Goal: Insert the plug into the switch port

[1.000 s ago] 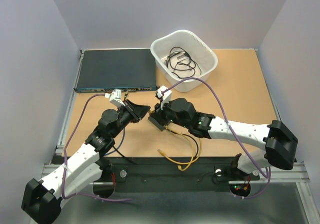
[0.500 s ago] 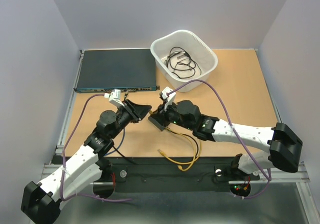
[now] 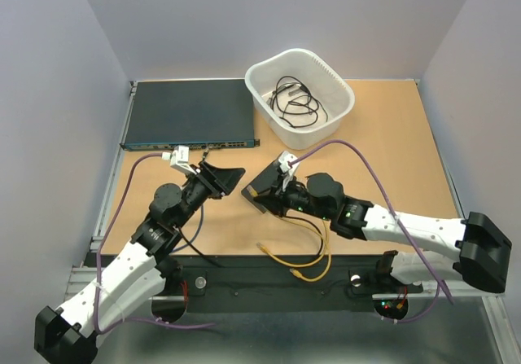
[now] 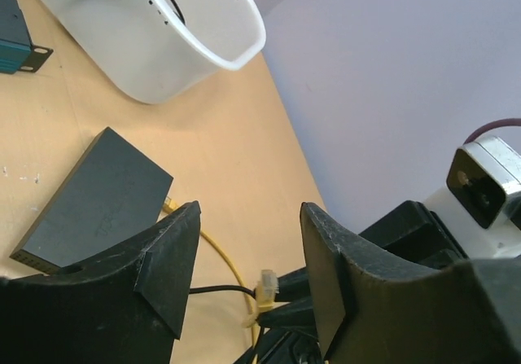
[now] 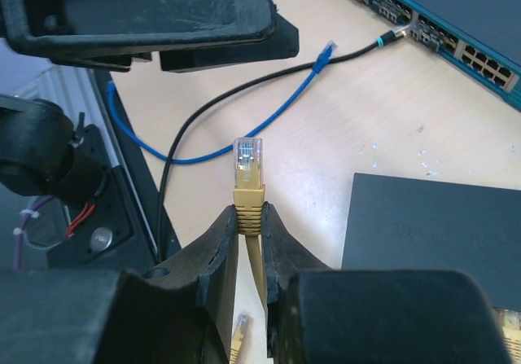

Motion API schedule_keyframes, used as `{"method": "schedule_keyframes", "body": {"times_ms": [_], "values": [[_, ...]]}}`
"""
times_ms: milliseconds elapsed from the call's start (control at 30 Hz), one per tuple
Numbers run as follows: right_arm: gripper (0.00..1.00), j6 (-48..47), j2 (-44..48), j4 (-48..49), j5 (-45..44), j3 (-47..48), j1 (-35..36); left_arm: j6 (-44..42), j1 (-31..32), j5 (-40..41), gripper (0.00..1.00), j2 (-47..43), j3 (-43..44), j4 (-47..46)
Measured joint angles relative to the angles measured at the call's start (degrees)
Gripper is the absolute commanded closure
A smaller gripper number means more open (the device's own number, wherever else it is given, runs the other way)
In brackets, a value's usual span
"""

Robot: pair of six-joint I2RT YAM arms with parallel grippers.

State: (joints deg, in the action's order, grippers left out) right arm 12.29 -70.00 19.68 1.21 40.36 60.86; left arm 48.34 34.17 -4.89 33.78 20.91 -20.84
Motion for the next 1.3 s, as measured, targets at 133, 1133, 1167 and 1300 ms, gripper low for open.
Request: {"method": "schedule_keyframes", "body": {"times_ms": [133,1133,1167,1300], "values": [[1.0,-0.1,3.7,-1.7,-2.6,-0.9,0.0,-1.0,0.0,1.5,0.37,-0.7,0.0,0.9],[1.0,10.3,-2.1,-34.0,-38.1,-1.7,0.0,-5.1,-4.1,2.2,0.46,30.4,3.7,-11.0],[1.0,10.6,-3.0,-33.8,-37.1,-1.7,0.0,-4.9,-4.4,1.6,0.46,32.2,3.7,-12.0],[1.0,11.4,-6.3,-32.1,-33.0,-1.7,0.0,-4.5,-5.1,-0.3,0.46,37.2,3.7,-14.9]]}}
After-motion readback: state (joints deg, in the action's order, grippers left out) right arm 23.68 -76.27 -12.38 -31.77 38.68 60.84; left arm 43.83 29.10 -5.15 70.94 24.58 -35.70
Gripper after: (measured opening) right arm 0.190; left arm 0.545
